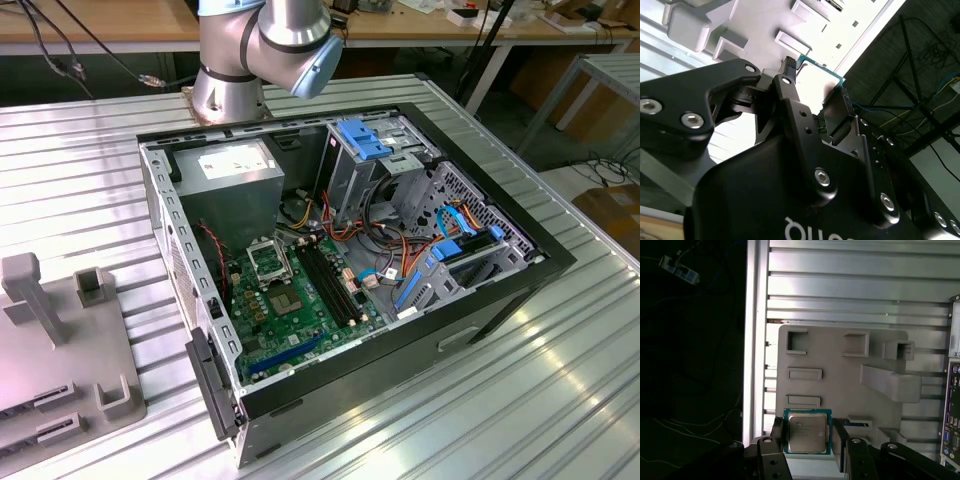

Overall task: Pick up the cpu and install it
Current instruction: 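Pick up the cpu and move it towards the insertion slot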

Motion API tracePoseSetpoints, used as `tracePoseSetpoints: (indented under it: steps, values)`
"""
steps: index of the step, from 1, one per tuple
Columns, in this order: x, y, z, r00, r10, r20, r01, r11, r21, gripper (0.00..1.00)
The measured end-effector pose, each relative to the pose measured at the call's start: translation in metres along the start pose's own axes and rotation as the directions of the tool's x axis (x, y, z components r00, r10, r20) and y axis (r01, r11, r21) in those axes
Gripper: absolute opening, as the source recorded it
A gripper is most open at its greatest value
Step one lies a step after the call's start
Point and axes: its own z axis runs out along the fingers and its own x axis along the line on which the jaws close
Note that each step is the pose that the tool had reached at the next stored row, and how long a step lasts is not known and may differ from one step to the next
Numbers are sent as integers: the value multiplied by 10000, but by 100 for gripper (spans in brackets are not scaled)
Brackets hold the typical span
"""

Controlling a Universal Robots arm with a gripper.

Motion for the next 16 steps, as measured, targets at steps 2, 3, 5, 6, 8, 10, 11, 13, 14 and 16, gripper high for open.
tracePoseSetpoints:
  steps: [2,3,5,6,8,10,11,13,14,16]
  values:
    - [0,0,-4,10000,0,0,0,10000,-1,47]
    - [0,0,-6,10000,0,0,0,10000,-2,47]
    - [1,0,-10,10000,0,1,0,10000,-3,47]
    - [1,0,-13,10000,0,-1,0,10000,-2,47]
    - [1,0,-17,10000,0,0,0,10000,-3,47]
    - [1,-1,-27,10000,0,0,0,10000,-3,47]
    - [1,-1,-30,10000,0,-1,0,10000,-4,47]
    - [2,-1,-37,10000,0,-1,0,10000,-5,47]
    - [2,-1,-41,10000,0,-1,0,10000,-5,47]
    - [2,-1,-53,10000,0,-1,0,10000,-6,47]
